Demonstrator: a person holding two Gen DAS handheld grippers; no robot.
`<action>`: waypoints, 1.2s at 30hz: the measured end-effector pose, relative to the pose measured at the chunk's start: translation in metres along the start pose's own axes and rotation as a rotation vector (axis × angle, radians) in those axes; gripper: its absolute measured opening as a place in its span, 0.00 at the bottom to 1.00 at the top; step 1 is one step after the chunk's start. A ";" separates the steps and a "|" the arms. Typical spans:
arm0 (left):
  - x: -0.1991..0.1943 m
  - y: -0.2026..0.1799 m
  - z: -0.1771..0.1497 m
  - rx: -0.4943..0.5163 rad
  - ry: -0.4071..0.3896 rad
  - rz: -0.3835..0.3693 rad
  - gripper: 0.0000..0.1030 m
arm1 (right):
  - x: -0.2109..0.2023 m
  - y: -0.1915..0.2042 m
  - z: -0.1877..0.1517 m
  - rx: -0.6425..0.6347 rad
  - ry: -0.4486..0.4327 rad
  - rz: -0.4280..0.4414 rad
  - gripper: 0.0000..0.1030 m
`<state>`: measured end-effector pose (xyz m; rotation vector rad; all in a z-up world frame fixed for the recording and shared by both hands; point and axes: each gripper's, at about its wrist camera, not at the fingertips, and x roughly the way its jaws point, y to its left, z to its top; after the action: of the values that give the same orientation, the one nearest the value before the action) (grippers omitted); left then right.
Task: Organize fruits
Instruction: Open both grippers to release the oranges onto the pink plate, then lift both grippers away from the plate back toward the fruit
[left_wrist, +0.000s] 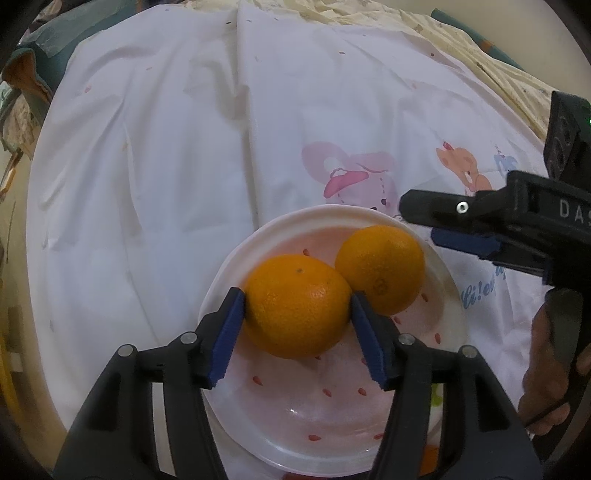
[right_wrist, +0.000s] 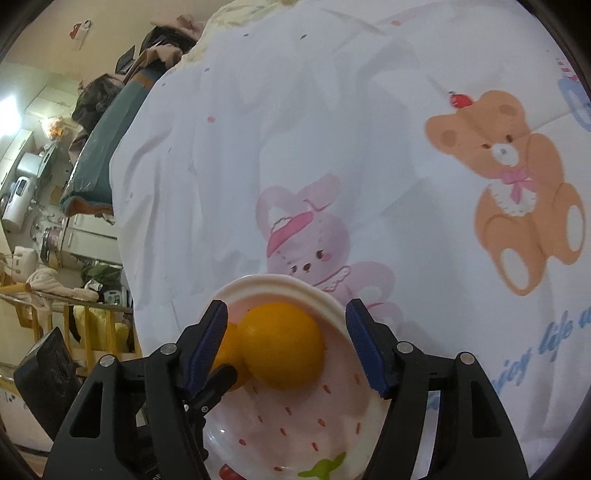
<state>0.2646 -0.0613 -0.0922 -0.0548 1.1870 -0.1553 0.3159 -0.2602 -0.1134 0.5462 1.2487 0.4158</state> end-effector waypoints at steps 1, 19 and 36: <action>0.000 -0.001 0.000 0.006 0.004 0.010 0.60 | -0.002 -0.002 0.000 0.005 -0.001 0.001 0.67; -0.031 0.000 -0.010 -0.008 -0.057 0.046 0.81 | -0.041 0.019 -0.018 -0.049 -0.063 -0.073 0.67; -0.105 -0.008 -0.038 -0.008 -0.204 0.053 0.81 | -0.117 0.016 -0.081 -0.030 -0.156 -0.074 0.67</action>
<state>0.1903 -0.0516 -0.0090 -0.0454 0.9848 -0.0958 0.2066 -0.3019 -0.0313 0.4953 1.1078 0.3229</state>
